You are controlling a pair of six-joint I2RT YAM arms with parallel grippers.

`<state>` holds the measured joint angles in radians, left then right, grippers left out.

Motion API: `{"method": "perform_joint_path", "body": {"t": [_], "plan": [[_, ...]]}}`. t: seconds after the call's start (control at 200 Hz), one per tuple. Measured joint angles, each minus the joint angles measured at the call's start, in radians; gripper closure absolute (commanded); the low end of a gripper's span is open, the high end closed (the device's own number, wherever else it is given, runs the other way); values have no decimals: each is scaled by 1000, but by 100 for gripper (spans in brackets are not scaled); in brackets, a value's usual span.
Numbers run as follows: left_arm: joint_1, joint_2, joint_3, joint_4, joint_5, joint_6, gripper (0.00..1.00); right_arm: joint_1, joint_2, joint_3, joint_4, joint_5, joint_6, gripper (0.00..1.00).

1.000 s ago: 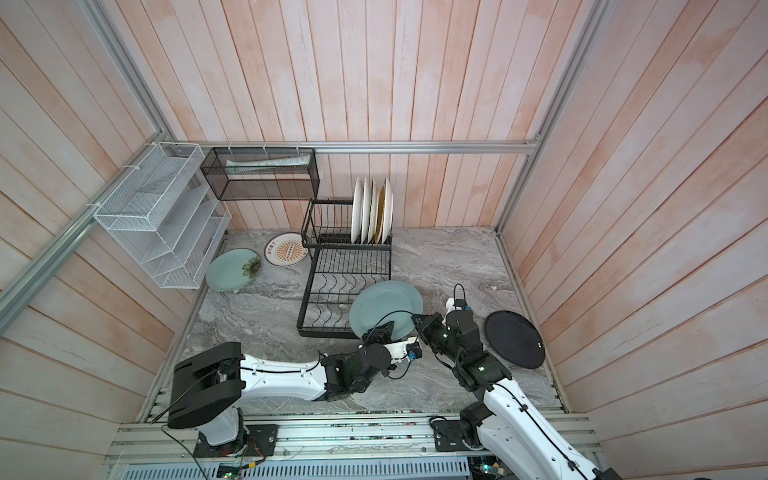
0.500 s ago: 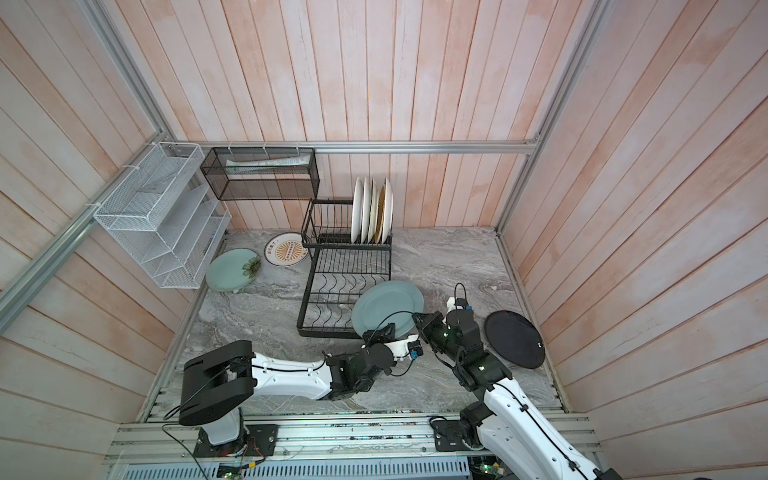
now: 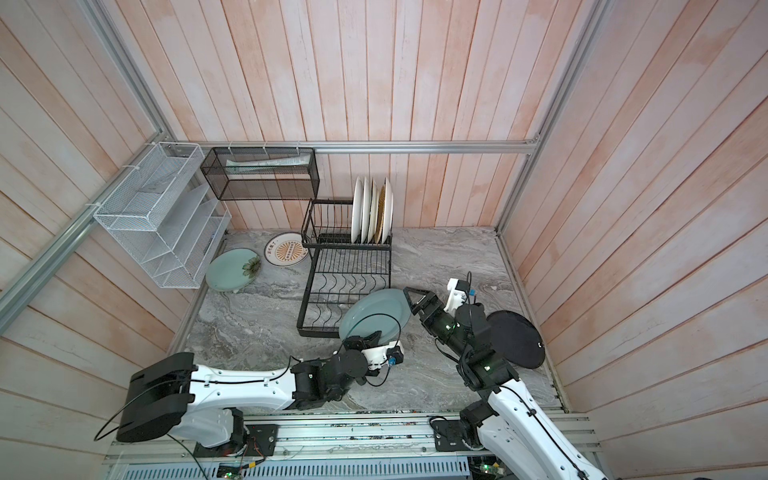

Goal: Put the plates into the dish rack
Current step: 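Carry the teal plate with the left gripper toward the rack while the right gripper withdraws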

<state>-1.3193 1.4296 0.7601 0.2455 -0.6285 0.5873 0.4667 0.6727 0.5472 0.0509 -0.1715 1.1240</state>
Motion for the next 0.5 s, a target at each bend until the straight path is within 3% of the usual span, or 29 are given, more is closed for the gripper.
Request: {"method": "perform_joint_path", "body": {"t": [0.275,0.5], "plan": [[-26,-301,-6,-315,184,-186,100,0,-56,87,-2,46,-188,2],[-27,-525,-3,-534,325,-312,100,0,-87,84,-6,51,-270,2]]}}
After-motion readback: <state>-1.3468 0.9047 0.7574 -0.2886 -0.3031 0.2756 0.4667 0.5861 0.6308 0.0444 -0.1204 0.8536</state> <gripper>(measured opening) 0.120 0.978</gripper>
